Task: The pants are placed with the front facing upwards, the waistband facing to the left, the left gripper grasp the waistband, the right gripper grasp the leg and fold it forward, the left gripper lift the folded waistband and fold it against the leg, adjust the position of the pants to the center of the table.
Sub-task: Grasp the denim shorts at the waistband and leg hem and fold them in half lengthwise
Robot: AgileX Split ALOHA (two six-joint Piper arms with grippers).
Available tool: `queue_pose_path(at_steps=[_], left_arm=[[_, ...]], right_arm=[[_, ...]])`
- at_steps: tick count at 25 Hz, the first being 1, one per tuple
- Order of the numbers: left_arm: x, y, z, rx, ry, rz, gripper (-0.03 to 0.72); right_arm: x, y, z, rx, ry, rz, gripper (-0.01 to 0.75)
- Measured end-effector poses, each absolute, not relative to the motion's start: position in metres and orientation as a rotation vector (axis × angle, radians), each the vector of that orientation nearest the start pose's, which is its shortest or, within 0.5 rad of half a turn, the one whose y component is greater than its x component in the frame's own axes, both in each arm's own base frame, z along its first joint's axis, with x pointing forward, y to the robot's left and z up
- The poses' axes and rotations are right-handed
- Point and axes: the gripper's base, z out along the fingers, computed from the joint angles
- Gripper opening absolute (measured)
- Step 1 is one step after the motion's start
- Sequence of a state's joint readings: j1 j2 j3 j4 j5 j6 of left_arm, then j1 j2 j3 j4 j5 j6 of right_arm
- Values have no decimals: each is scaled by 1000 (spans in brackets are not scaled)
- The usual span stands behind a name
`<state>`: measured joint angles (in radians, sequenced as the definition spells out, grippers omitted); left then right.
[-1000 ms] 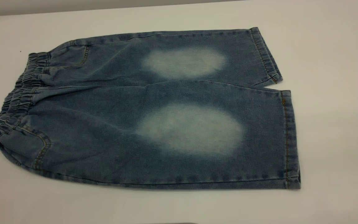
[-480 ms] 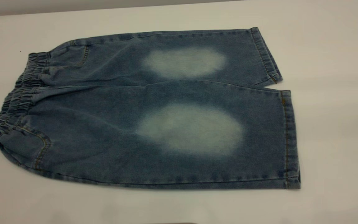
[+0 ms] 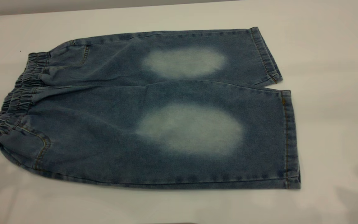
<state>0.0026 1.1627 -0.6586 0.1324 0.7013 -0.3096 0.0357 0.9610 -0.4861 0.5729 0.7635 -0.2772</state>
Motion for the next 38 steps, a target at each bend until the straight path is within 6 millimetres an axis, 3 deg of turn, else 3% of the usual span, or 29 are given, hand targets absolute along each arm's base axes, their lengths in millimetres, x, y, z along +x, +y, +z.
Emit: queue_pose_path(at_steps=[4,12,20,38], left_arm=[[220,10,207,-339,2748,58,540],[252,39,157,-510,2868,76,518],[281,37,128,-431,2899,-5,517],[297,37,71,-519,2923,-53,497]], right_arm=[[170,45,214,40,2633,655,497],[195,51,194,50,2598,739,497],[205,53,180,55,2611,778,496],[207,53,180,72,2595,775,496]])
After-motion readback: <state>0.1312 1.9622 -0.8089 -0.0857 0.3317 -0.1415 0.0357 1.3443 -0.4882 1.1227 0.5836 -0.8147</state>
